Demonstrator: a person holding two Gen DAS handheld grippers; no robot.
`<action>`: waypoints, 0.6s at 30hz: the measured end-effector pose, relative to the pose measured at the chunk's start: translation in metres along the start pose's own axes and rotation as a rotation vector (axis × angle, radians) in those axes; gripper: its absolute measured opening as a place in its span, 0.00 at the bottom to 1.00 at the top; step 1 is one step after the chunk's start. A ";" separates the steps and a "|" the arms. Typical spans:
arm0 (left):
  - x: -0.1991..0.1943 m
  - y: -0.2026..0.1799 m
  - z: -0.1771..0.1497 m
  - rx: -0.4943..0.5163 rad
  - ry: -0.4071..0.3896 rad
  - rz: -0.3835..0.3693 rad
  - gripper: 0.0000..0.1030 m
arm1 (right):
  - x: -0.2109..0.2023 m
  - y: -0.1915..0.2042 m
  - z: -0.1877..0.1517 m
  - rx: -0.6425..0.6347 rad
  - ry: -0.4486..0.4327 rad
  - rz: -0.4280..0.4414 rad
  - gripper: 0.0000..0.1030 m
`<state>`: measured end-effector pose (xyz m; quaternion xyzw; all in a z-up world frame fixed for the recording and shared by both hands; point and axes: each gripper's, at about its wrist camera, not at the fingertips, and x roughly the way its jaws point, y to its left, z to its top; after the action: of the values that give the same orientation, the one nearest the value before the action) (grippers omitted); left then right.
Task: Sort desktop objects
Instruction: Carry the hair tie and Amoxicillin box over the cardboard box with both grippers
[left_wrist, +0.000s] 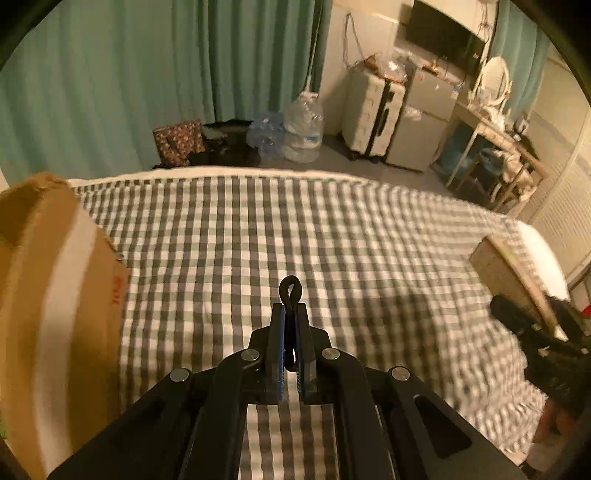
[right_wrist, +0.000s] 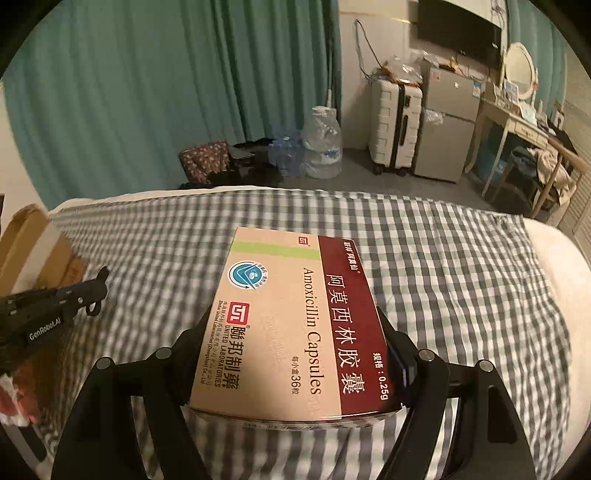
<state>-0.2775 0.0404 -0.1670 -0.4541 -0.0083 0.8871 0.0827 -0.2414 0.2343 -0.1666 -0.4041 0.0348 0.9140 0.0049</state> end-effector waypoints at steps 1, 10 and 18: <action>-0.012 0.001 0.000 -0.006 -0.017 0.001 0.04 | -0.006 0.004 0.000 -0.002 -0.003 0.003 0.74; -0.117 -0.002 -0.006 0.037 -0.136 -0.007 0.04 | -0.090 0.050 -0.005 -0.038 -0.081 0.071 0.74; -0.195 0.029 -0.009 -0.012 -0.252 -0.024 0.04 | -0.162 0.113 -0.002 -0.126 -0.158 0.121 0.74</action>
<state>-0.1620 -0.0192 -0.0180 -0.3396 -0.0294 0.9359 0.0886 -0.1350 0.1250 -0.0412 -0.3273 0.0011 0.9421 -0.0731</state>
